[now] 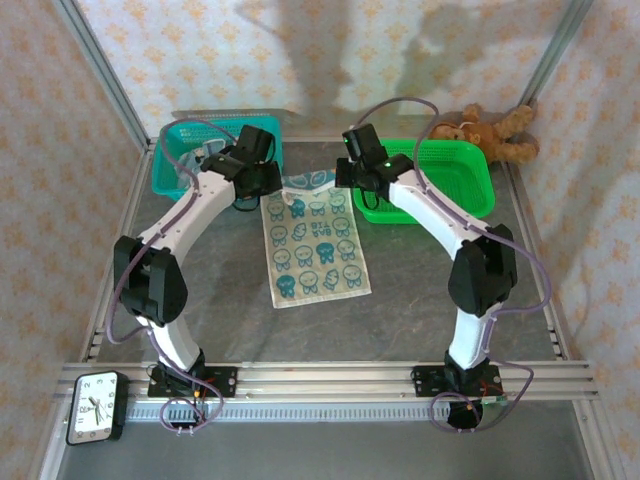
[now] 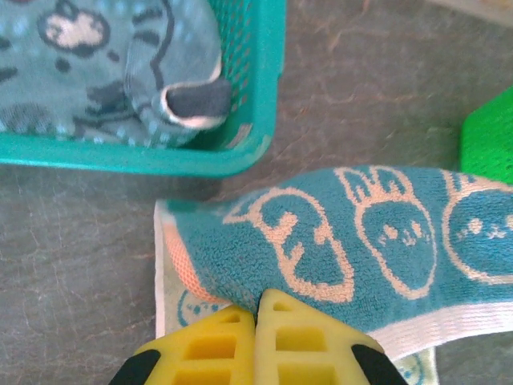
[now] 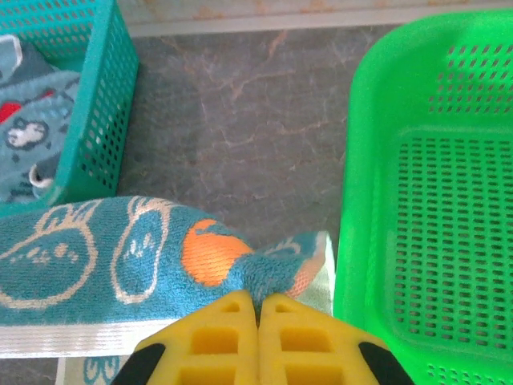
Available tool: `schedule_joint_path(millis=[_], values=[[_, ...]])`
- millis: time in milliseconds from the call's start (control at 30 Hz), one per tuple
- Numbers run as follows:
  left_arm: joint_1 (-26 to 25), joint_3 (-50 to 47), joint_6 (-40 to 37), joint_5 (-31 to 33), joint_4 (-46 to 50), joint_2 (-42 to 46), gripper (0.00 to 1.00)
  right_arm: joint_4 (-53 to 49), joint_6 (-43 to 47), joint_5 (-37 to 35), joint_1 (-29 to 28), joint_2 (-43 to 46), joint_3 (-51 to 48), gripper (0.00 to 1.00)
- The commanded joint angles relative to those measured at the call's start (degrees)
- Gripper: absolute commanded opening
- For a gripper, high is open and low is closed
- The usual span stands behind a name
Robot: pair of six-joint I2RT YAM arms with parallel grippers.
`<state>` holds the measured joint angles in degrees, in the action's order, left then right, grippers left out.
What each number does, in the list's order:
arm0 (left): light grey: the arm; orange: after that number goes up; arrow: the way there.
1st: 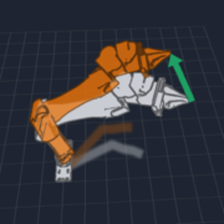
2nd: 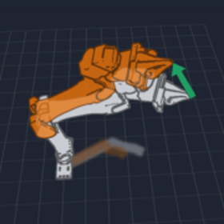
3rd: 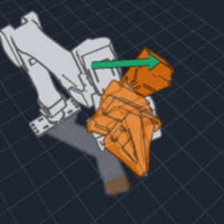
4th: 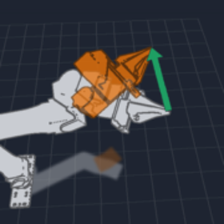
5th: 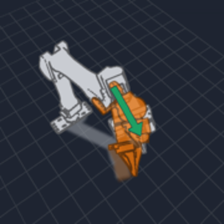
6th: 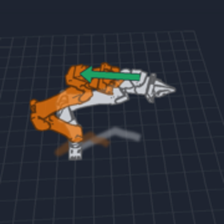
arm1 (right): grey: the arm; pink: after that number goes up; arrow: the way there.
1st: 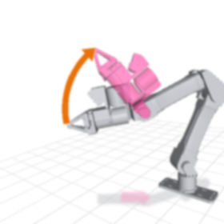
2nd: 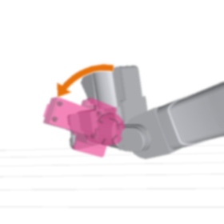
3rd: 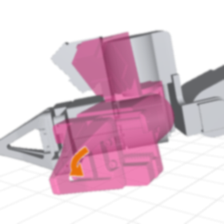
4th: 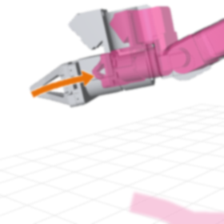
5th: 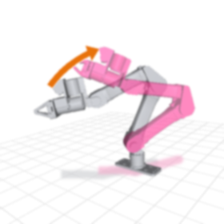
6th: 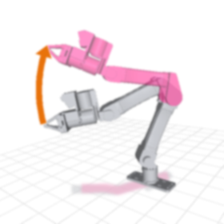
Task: Fold and stack the towels
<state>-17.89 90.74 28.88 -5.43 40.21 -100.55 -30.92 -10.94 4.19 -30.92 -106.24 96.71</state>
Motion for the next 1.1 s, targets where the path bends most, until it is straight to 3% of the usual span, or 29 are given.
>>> schedule_joint_path(millis=[0,500,1067], values=[[0.0,-3.2,0.7,-0.8,-2.3,1.7,0.00,1.9,-0.7,2.2,0.1,0.3,-2.6,0.00],[-3.1,-26.1,13.1,-4.5,-9.1,15.0,0.00,4.3,-4.3,7.2,-1.2,11.1,-22.5,0.00],[-11.4,-38.4,21.4,-1.7,-9.8,24.8,0.00,4.2,-8.4,6.1,-6.6,18.9,-33.5,0.02]])
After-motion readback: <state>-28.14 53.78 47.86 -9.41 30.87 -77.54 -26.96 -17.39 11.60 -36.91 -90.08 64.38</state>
